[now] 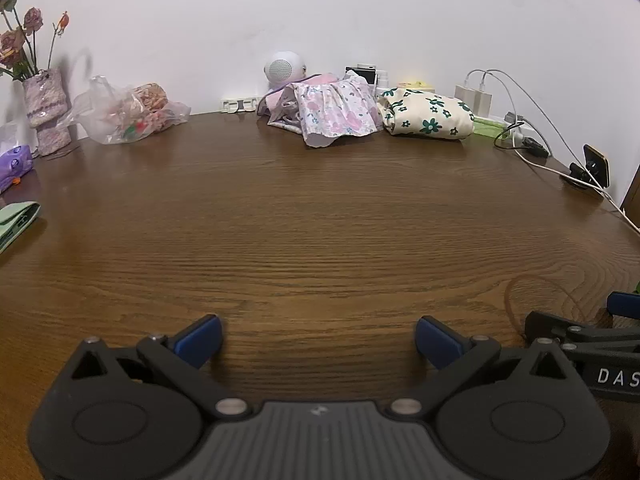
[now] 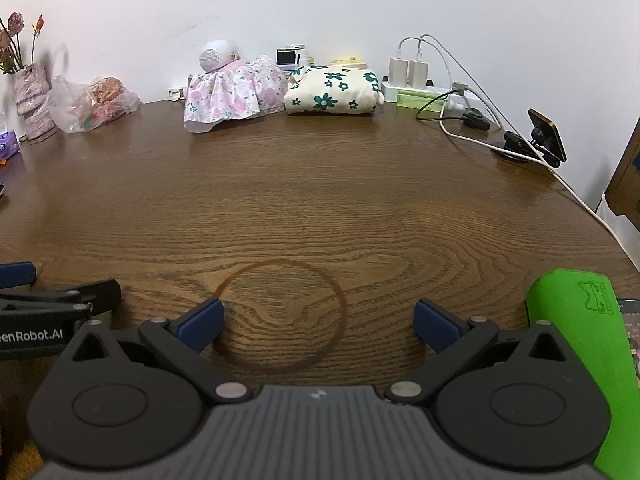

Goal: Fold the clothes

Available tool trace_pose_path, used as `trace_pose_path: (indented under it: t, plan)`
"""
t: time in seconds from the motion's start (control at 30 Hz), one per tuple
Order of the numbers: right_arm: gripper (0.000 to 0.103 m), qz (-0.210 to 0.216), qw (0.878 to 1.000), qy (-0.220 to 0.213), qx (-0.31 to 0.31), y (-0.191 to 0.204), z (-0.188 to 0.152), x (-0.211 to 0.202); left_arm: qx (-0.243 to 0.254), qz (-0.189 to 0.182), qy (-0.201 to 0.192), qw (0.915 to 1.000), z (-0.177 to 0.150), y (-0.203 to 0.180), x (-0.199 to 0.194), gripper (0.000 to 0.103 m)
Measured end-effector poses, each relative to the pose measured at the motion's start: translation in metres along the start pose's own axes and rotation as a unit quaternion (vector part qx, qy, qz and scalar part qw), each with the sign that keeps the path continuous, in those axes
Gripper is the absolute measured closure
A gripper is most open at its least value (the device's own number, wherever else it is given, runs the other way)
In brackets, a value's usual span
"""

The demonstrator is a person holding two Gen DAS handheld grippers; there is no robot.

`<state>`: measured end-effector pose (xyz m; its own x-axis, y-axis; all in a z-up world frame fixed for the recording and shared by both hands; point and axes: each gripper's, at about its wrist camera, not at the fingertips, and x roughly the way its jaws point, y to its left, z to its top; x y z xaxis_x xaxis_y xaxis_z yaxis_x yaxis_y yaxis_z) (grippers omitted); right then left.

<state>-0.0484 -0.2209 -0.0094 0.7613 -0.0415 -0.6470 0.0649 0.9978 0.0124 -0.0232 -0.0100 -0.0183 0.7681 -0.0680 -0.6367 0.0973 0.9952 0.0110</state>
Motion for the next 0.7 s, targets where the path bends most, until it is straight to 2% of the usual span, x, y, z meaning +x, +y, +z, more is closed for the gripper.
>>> trace_pose_path:
  t: [0.7]
  plan:
    - [0.001,0.008,1.000,-0.001,-0.006,0.0053,-0.0031,-0.0047,-0.001,0.001,0.000,1.0000,-0.0014,0.0005,-0.0017,0.000]
